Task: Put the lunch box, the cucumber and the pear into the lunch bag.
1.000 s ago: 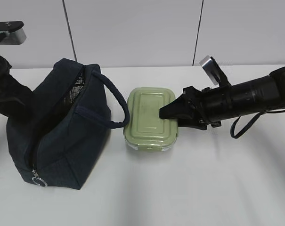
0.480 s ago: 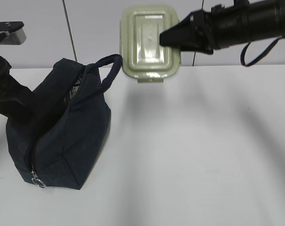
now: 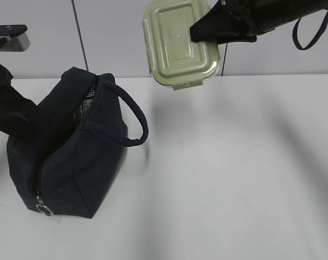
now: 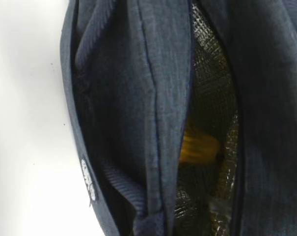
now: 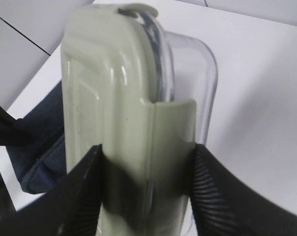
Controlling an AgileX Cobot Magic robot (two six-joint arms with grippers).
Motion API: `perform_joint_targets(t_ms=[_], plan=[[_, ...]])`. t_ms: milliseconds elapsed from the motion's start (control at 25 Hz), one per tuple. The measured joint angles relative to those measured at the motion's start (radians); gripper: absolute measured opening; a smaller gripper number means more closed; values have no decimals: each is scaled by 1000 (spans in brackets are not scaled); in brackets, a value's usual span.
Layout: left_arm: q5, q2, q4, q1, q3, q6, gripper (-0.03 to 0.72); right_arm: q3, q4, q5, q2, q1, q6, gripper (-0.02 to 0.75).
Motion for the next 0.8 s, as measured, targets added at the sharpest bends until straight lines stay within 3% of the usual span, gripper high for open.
perform_joint_targets(t_ms=[80,160,440,560,800], plan=[[0,0,0,0,0,0,2,0,51,-26,0,44,-33,372],[0,0,-1,0,0,0,2,-2,116,-89,0,139,-80,372],[-1,0,1,2,0,-9,2,-33,164,-420,48,417,-253,371],[-2,0,-5,1,0,-3,2,-51,142,-484,110,448,-270,371],[-2,5,-5,-2,1,0,2,-57,-67,-439,208,456,-187,371]])
